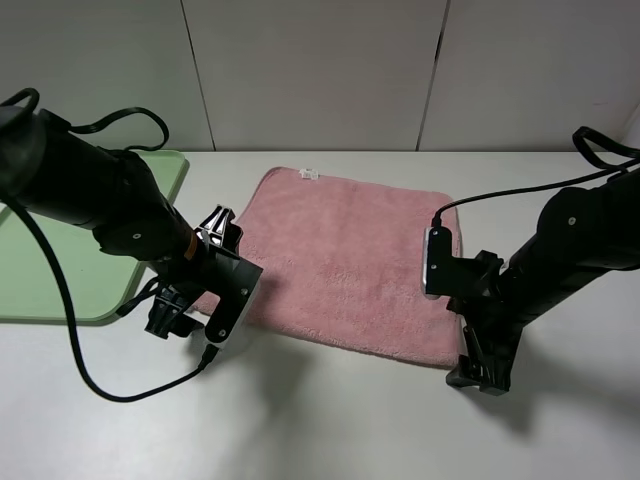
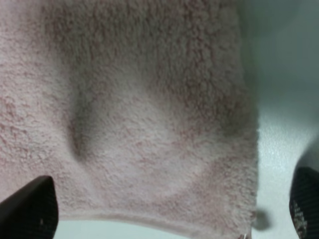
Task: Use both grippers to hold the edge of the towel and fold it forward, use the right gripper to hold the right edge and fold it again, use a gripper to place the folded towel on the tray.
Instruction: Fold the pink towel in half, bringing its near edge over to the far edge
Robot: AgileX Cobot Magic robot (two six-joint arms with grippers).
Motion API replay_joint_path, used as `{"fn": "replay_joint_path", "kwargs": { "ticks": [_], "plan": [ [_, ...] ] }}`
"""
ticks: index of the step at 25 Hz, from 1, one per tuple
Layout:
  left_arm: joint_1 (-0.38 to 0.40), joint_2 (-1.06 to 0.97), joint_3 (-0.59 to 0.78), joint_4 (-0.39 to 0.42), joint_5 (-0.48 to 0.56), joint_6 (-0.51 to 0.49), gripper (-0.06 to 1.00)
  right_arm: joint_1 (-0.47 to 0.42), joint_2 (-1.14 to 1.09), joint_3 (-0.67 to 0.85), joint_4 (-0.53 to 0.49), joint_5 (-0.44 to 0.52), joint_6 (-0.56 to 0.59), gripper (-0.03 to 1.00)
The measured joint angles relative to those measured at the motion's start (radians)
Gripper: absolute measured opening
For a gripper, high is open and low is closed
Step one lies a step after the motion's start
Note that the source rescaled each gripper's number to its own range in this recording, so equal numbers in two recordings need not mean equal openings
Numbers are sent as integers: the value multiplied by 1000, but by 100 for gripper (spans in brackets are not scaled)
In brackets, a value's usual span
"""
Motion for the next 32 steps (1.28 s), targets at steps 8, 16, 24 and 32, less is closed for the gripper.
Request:
{"fn": "replay_joint_path", "kwargs": {
  "ticks": [8,16,24,32],
  "plan": [
    [0,0,0,1,0,0,91,0,8,-2,9,1,0,100],
    [0,6,0,3,1,0,81,0,8,-2,12,0,3,100],
    [0,7,0,3,1,0,76,0,8,-2,15,-3,3,100],
    [0,14,3,2,1,0,50,0,10,-2,21,5,9,86]
  ]
}}
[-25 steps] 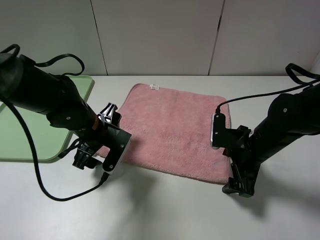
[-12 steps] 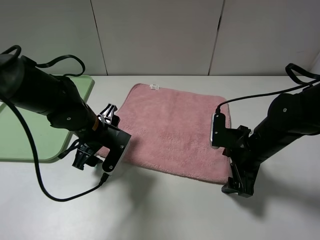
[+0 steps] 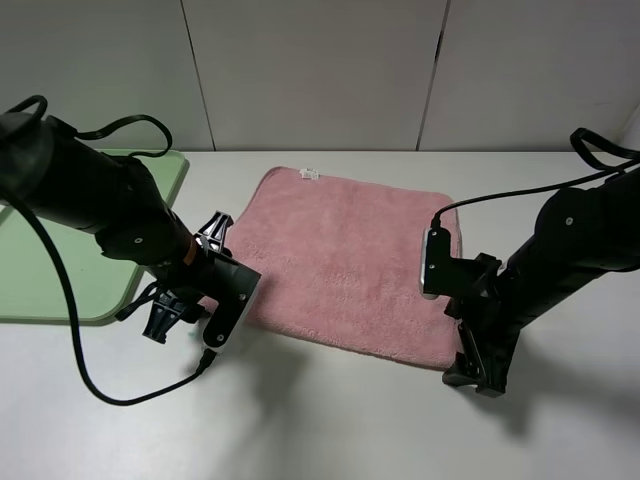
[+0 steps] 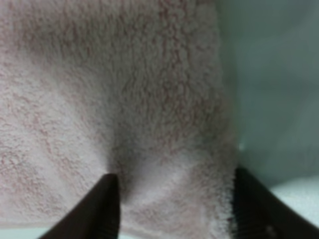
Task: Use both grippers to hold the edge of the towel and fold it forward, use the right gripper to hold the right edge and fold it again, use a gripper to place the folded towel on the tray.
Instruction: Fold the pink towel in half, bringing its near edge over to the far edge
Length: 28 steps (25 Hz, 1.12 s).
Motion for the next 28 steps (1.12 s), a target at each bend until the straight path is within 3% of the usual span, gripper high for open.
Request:
{"fn": "replay_joint_path", "kwargs": {
  "ticks": [6,9,19,28],
  "plan": [
    [0,5,0,0,0,0,26,3,-15,1,5,-20,12,66],
    [0,5,0,0,0,0,20,5,-38,7,-12,-40,14,61],
    [0,5,0,0,0,0,18,5,-140,9,-18,-56,55,57],
    [0,5,0,0,0,0,18,5,-140,9,-19,-47,55,21]
  ]
}}
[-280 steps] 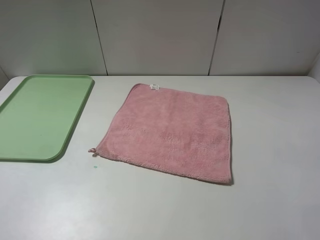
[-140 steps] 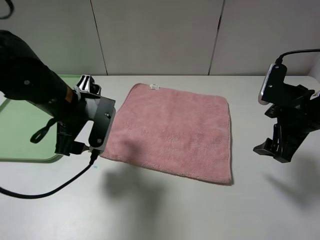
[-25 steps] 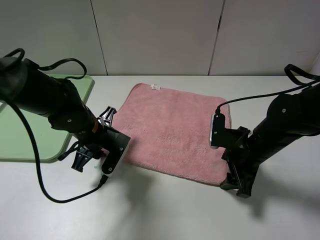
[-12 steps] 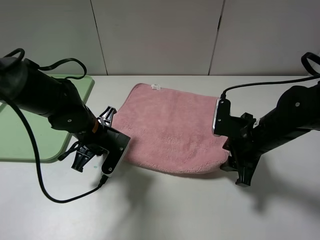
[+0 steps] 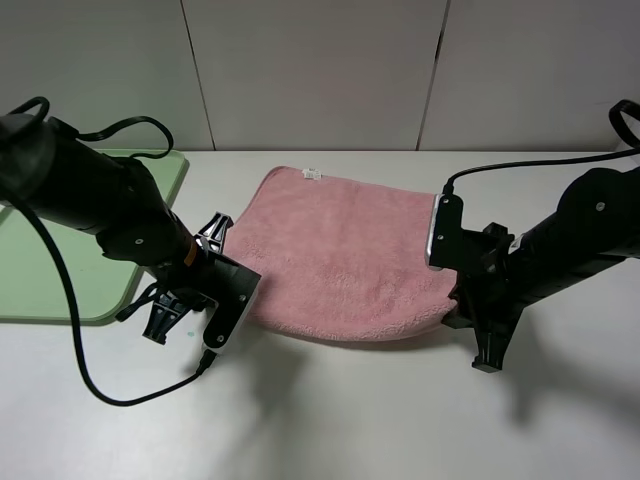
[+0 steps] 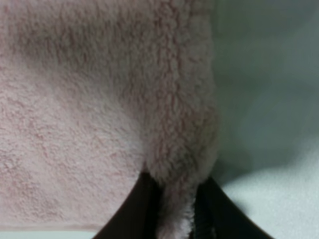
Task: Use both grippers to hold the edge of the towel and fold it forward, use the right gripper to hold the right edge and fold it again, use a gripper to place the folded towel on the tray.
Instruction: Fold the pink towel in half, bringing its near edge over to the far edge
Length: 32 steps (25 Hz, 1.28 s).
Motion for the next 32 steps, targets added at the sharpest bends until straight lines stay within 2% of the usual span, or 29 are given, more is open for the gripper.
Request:
{"fn": "replay_joint_path", "kwargs": {
  "ticks": [4,8,10,13,22,32],
  "plan": [
    [0,0,0,0,0,0,18,0,0,0,0,17,1,0],
    [0,0,0,0,0,0,16,0,0,0,0,26,3,0],
    [0,0,0,0,0,0,7,0,0,0,0,26,3,0],
    [0,0,0,0,0,0,1,0,0,0,0,26,3,0],
    [0,-1,0,-2,9,1,0,0,0,0,0,29,4,0],
    [0,-90,1,-2,102,1,0,0,-14,-31,0,91,70,0]
  ]
}}
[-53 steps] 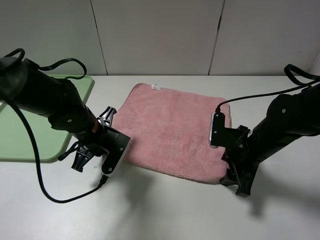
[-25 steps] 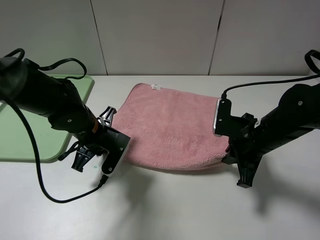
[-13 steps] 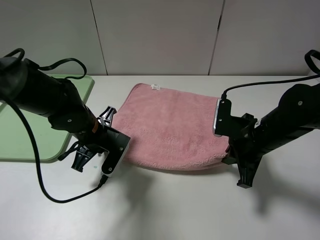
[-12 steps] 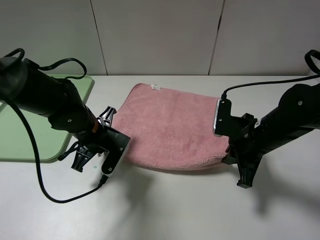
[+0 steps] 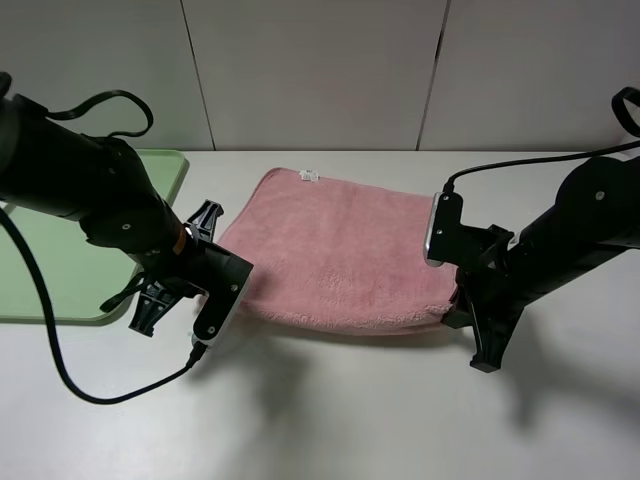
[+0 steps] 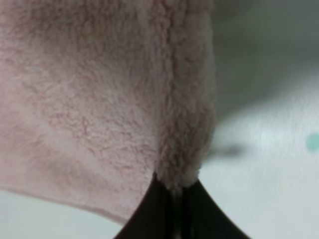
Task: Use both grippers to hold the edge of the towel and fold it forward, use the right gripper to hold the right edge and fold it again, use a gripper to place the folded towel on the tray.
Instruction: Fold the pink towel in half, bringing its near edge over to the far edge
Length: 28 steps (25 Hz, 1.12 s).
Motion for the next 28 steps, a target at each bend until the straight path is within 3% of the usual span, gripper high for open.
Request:
{"fn": "replay_joint_path", "kwargs": {
  "ticks": [22,28],
  "plan": [
    [-1,-284,1,-4,177,-18,0,0,-302,-11,-46,51,199,0],
    [-4,-365,1,-13,227,-22,0,3,-342,-43,-69,116,267,0]
  ]
}}
